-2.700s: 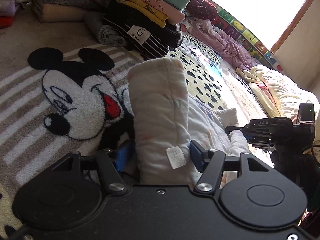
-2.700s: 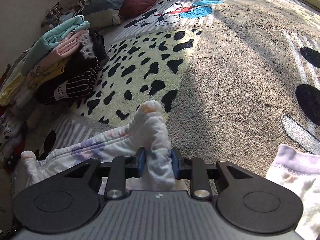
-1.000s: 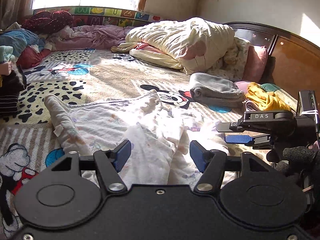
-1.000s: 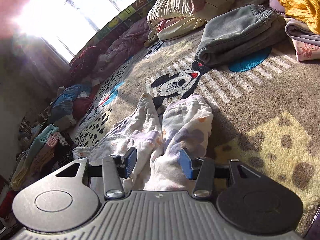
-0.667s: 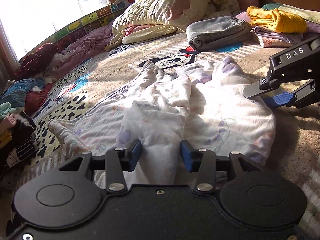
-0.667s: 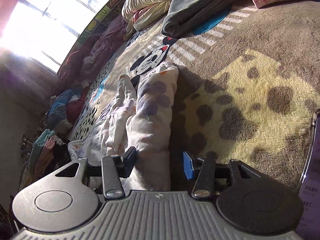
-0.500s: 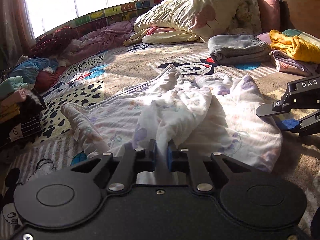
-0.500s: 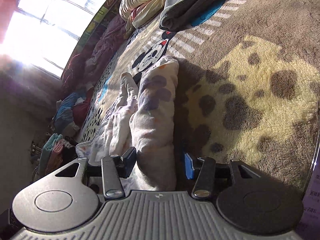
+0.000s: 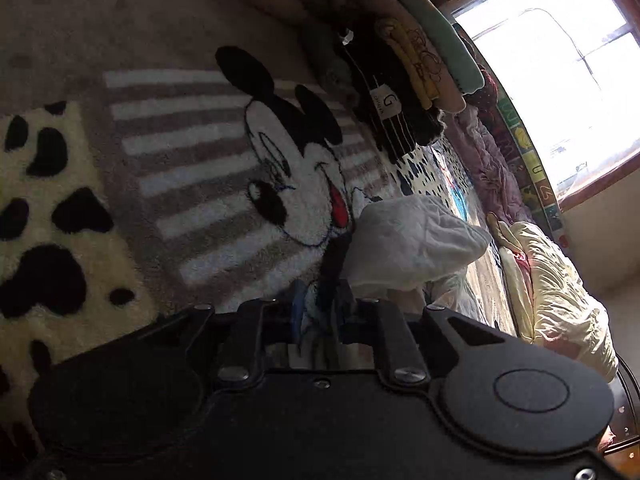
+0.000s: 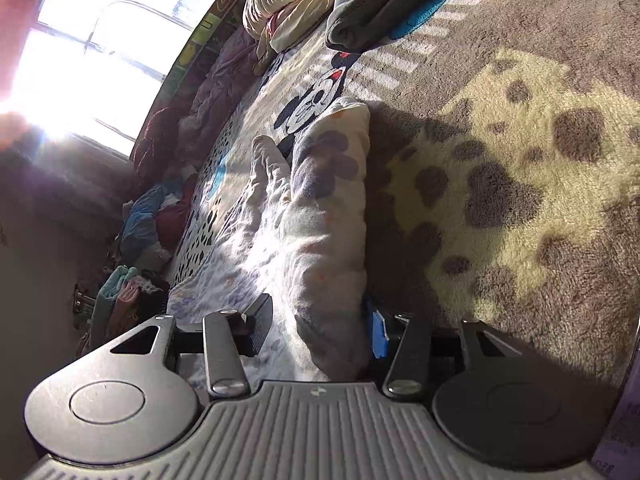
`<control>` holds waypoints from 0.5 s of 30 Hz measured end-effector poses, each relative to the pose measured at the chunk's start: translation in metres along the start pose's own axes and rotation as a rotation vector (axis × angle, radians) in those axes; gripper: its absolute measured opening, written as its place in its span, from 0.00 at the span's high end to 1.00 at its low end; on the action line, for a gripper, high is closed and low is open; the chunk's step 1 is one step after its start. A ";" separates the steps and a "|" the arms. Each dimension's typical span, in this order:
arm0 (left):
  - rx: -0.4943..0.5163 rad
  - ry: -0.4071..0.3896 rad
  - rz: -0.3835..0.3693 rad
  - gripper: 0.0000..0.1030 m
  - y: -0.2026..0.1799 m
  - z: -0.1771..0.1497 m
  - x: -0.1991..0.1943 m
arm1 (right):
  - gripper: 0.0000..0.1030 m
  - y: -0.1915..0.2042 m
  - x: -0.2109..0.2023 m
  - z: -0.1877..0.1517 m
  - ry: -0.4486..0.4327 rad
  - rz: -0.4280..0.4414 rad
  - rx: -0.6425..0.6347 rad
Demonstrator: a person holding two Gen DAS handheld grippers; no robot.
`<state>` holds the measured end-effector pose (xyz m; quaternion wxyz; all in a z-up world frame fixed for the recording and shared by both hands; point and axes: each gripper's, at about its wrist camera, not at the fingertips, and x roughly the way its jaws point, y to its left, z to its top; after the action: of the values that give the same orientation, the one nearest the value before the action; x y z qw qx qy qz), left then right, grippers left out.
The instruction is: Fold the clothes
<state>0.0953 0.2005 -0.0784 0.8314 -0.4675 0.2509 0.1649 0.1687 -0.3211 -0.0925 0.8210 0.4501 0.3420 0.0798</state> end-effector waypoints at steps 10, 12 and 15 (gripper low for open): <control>0.092 -0.054 -0.052 0.46 -0.027 0.004 0.006 | 0.51 -0.009 0.001 0.025 -0.085 -0.016 0.040; 0.082 -0.059 -0.049 0.46 -0.023 0.010 0.015 | 0.51 -0.011 0.001 0.031 -0.102 -0.019 0.048; 0.062 -0.063 -0.047 0.46 -0.016 0.020 0.026 | 0.51 -0.014 0.001 0.038 -0.127 -0.024 0.060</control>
<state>0.1300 0.2103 -0.0738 0.8566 -0.4419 0.2187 0.1519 0.1910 -0.3551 -0.0902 0.8280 0.4746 0.2969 0.0308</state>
